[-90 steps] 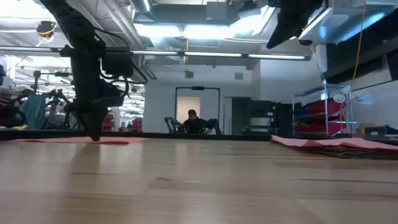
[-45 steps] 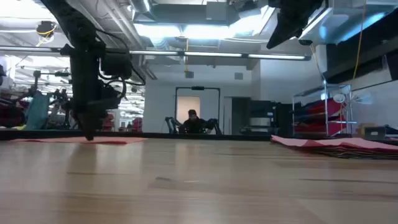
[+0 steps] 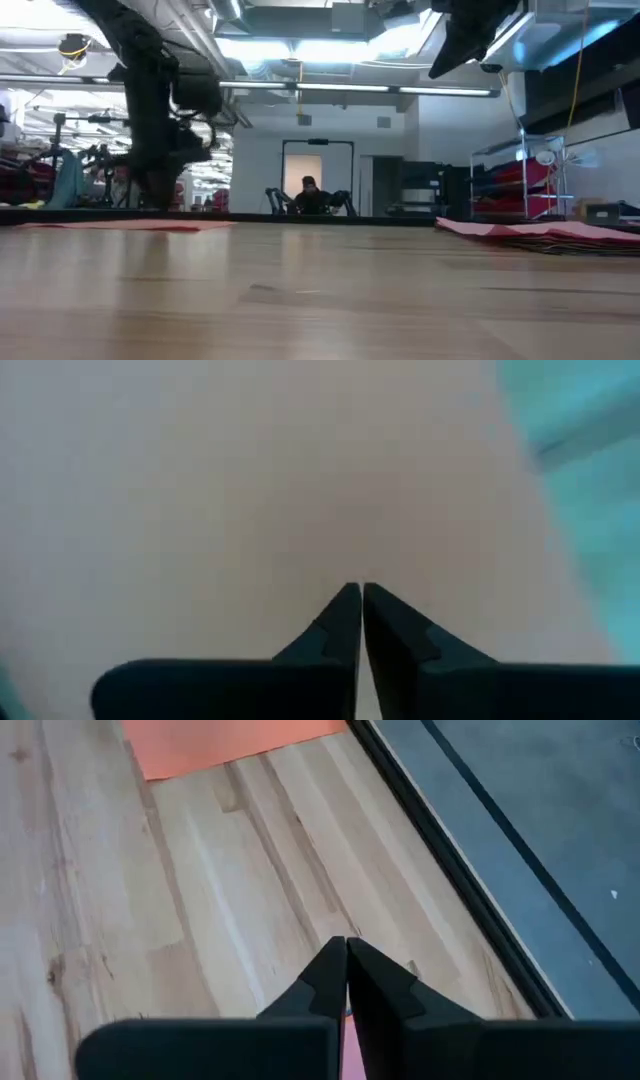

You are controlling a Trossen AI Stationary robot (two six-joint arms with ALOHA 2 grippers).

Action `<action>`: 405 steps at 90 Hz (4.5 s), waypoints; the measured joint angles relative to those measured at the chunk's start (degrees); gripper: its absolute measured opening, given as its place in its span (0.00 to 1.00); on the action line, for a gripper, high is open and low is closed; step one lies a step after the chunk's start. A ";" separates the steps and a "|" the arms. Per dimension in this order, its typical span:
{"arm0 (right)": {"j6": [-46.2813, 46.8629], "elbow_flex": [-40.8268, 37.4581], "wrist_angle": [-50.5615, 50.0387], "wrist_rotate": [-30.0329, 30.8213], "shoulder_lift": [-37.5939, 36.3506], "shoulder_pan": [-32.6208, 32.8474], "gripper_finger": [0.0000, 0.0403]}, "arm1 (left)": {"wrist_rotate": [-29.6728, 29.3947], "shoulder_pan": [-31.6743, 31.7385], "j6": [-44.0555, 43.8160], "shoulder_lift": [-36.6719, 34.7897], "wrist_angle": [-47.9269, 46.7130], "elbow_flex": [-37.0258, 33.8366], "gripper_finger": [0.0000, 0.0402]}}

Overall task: Organize paper
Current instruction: Move the pink color paper to the bottom left of the table

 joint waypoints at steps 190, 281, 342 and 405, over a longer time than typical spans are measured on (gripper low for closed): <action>48.23 -16.17 8.54 4.54 28.96 31.95 0.35 | 20.44 -14.68 4.97 -11.48 42.35 -11.59 0.00; 32.64 -2.34 27.93 2.12 29.77 28.74 0.00 | 26.52 -10.56 0.92 -11.51 47.97 -8.19 0.00; 30.34 -2.27 46.30 -7.58 34.24 23.82 0.30 | 27.06 -10.05 3.33 -11.53 42.60 -7.75 0.00; 16.83 -2.29 36.18 -12.81 16.68 13.22 0.00 | 19.96 -16.75 13.69 -2.81 40.41 -5.83 0.00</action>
